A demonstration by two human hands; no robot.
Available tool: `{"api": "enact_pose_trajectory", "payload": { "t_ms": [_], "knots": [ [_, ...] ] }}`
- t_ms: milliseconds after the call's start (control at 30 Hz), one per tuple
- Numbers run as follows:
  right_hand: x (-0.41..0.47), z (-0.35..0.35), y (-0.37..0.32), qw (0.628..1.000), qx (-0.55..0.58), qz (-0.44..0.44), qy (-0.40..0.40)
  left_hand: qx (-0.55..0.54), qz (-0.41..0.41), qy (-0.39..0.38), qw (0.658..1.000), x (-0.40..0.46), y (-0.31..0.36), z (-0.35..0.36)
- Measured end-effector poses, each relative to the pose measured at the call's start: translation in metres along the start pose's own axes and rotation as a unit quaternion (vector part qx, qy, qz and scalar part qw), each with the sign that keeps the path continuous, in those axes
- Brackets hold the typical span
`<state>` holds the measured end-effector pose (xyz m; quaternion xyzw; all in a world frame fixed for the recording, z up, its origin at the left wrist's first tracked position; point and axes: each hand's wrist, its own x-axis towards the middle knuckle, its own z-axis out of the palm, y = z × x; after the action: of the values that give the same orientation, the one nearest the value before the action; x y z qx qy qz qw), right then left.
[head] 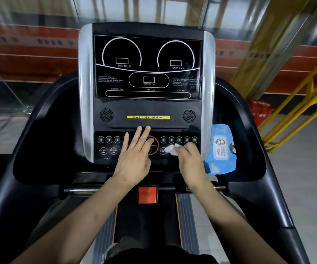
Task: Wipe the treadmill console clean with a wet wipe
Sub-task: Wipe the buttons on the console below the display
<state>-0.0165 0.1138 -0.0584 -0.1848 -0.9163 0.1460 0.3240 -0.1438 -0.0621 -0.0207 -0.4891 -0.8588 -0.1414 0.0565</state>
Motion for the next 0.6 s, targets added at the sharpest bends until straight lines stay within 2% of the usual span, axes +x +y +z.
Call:
{"api": "enact_pose_trajectory", "payload": {
  "t_ms": [100, 300, 400, 533, 600],
  "knots": [
    [0.04, -0.007, -0.002, 0.998, -0.014, 0.031, 0.051, 0.002, 0.0, 0.006, 1.0, -0.001, 0.0, -0.002],
    [-0.019, 0.001, -0.002, 1.0, 0.022, 0.01, -0.019, 0.001, -0.007, 0.016, 1.0, -0.004, 0.002, 0.002],
    [-0.008, -0.003, -0.002, 0.999, 0.028, -0.024, -0.036, 0.007, -0.016, 0.032, 0.999, -0.007, 0.0, 0.005],
    [0.039, -0.006, -0.001, 0.998, 0.024, 0.06, -0.002, 0.013, -0.022, 0.035, 0.999, -0.008, 0.001, 0.01],
    [0.034, -0.002, -0.004, 0.998, 0.01, 0.056, 0.002, 0.011, -0.024, 0.032, 0.999, -0.009, 0.001, 0.011]
  ]
}}
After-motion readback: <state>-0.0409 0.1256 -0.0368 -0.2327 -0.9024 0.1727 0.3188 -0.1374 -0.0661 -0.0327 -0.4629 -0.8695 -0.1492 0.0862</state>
